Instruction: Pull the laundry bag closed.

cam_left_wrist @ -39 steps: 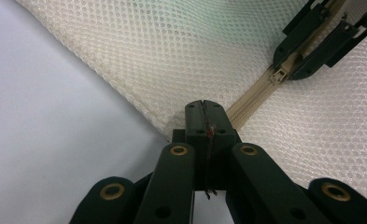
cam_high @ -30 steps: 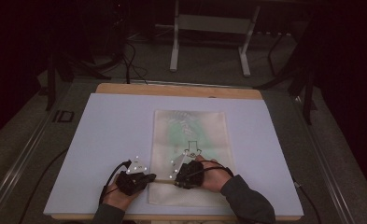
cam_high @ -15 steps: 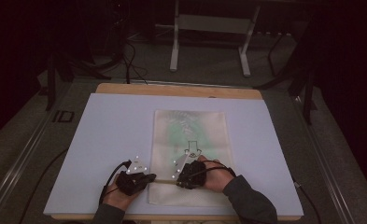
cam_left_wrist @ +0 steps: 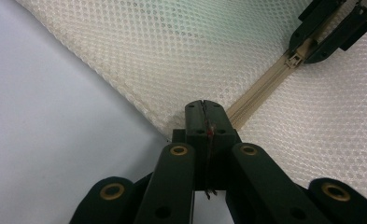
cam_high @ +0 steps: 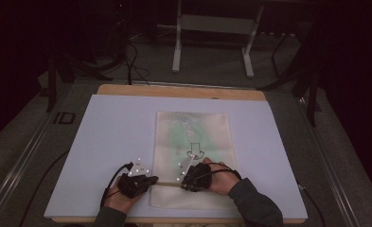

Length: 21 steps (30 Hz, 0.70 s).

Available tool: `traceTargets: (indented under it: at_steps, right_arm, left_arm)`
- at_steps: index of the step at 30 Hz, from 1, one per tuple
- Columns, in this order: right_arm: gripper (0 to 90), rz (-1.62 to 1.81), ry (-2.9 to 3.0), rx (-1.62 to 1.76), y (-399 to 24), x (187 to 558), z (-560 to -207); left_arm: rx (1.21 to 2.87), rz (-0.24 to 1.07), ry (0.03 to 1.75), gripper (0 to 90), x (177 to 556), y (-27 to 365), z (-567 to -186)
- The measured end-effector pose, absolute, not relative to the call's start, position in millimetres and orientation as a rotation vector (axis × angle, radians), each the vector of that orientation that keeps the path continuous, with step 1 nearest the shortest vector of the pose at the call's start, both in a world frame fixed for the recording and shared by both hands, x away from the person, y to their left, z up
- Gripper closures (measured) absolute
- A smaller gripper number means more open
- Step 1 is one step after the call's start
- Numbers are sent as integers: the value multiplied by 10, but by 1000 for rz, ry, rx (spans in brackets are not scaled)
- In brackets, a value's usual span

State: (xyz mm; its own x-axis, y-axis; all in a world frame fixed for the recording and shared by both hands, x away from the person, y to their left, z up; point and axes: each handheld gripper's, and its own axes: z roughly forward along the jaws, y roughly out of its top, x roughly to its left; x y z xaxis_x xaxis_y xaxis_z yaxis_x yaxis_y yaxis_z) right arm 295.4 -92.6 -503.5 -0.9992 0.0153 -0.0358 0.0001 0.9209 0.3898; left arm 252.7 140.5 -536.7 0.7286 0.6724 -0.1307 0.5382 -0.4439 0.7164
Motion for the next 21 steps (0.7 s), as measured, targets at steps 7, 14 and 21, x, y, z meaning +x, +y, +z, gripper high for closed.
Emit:
traceTargets:
  at_steps: [7,14,21]
  right_arm:
    - [824,621,3044,18,-957,2953,-5037]
    - [824,613,3045,19,-987,2952,-5029]
    - [824,615,3045,23,-1011,2955,-5025]
  left_arm:
    - [2151,219,911,893,2526,1406,-5367]
    - [2150,220,912,893,2526,1404,-5368]
    - [2152,218,912,894,2527,1406,-5367]
